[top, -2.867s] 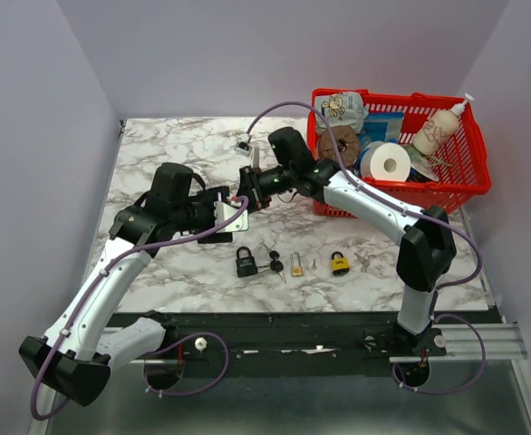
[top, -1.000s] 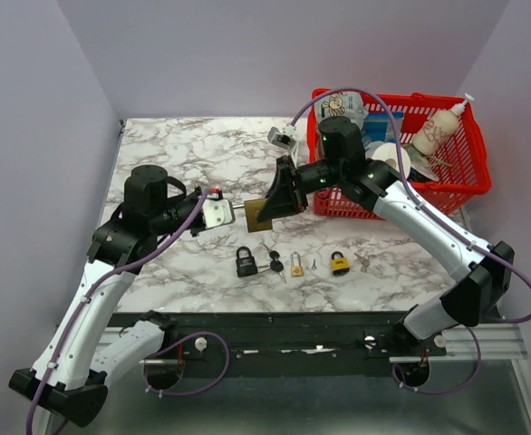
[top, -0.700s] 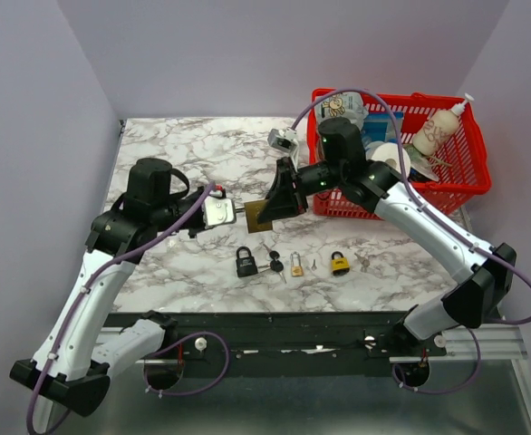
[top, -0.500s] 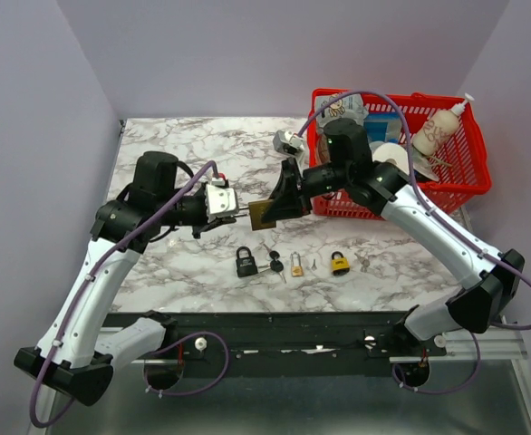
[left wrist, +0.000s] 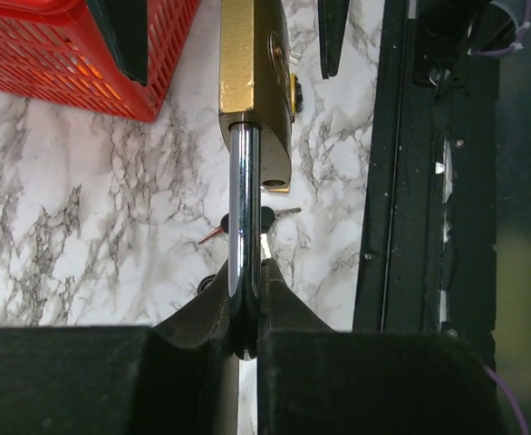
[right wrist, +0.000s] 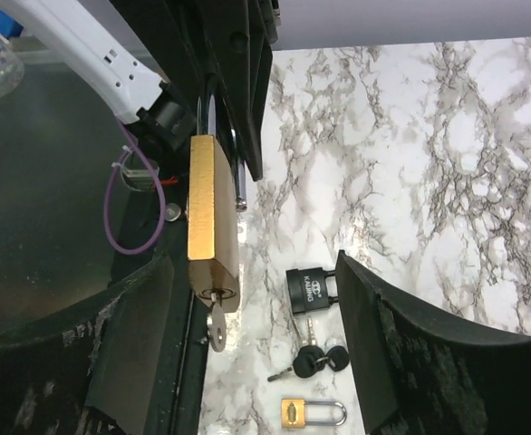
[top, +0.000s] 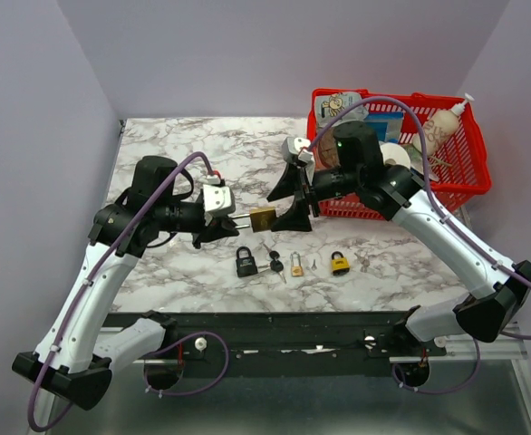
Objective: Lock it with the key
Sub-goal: Pick up the lock from the center of the board.
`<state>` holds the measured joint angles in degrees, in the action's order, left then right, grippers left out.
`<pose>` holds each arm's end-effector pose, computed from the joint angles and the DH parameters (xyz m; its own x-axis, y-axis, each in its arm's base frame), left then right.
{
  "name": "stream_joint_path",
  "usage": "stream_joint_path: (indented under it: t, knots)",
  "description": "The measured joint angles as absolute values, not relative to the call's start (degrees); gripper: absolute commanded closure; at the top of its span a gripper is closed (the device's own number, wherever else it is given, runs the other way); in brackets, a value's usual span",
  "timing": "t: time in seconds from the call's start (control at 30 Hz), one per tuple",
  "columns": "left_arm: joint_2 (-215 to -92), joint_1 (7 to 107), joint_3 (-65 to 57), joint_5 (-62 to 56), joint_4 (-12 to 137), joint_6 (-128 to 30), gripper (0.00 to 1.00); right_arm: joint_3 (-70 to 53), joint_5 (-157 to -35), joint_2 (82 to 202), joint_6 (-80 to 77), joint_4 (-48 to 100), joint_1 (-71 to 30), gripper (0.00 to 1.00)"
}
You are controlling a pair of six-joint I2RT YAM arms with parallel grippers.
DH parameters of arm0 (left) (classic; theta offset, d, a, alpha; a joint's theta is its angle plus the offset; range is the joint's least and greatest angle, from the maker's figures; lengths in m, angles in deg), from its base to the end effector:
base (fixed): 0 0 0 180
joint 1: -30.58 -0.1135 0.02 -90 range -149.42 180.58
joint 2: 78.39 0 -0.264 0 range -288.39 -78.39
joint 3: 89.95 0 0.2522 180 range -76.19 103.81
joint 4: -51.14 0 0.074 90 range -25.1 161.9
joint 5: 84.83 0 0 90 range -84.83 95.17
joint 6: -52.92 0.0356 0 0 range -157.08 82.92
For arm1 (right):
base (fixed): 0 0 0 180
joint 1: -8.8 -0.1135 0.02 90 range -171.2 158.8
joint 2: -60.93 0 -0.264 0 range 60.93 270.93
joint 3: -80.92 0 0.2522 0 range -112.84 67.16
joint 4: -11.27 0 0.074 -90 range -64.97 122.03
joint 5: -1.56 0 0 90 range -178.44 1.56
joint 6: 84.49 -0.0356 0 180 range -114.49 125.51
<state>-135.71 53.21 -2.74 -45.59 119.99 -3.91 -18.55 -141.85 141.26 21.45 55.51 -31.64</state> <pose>0.1474 -0.0913 0.4007 -0.0485 0.3952 -0.9173 0.9866 0.1624 0.0178 0.2099 0.2164 0.4160 -0.0523 -0.2596 -0.9643 -0.9926 -0.0928 0.0788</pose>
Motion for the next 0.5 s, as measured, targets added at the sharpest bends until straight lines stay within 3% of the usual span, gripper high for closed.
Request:
stream_joint_path:
  t: [0.27,0.5]
  knots:
    - [-136.7,53.2,-0.9,-47.4,123.2,-2.2,1.00,-19.2,-143.0,141.9,26.8,60.5,-31.7,0.20]
    - [-137.0,53.2,-0.7,-47.4,122.3,-4.6,1.00,-19.3,-143.4,142.0,29.9,62.9,-32.9,0.36]
